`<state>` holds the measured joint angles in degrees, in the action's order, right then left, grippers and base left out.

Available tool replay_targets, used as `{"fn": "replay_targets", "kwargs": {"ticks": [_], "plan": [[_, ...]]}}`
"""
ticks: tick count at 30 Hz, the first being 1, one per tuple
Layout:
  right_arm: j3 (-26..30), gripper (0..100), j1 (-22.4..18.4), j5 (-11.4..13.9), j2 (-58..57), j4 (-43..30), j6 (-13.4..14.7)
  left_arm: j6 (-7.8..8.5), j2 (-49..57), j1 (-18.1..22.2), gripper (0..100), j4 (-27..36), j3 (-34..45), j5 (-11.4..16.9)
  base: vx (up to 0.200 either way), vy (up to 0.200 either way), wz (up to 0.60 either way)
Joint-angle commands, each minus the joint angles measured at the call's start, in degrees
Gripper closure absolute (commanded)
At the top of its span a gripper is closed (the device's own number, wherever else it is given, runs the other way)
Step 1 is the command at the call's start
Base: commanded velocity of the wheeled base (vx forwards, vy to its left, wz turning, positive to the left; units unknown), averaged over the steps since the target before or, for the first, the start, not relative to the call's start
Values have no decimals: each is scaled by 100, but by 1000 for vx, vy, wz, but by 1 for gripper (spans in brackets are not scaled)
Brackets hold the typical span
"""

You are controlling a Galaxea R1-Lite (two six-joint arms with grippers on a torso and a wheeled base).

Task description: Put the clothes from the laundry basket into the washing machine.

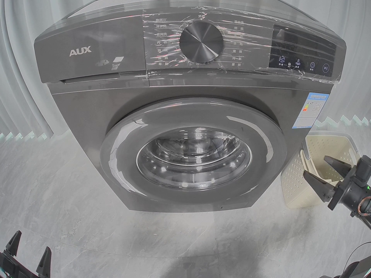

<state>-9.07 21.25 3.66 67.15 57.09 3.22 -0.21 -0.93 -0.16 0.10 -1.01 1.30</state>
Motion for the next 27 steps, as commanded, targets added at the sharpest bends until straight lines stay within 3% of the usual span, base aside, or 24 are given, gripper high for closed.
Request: {"fn": "replay_targets", "kwargs": {"ticks": [1,11,22,27], "plan": [[599,0,-508,74,-1784,-479,-93,-14,93,-2,0,-1,92,19,0,0,0],[582,0,-1088,83,-4122,-2624,-181,-14,93,-2,0,-1,101,28,0,0,0],[907,0,-1589,100,-5203,-3019,-287,-6,93,-2,0,-1,92,28,0,0,0],[907,0,-1597,91,-5844,-3661,-278,-6,93,-2,0,-1,101,28,0,0,0]]}}
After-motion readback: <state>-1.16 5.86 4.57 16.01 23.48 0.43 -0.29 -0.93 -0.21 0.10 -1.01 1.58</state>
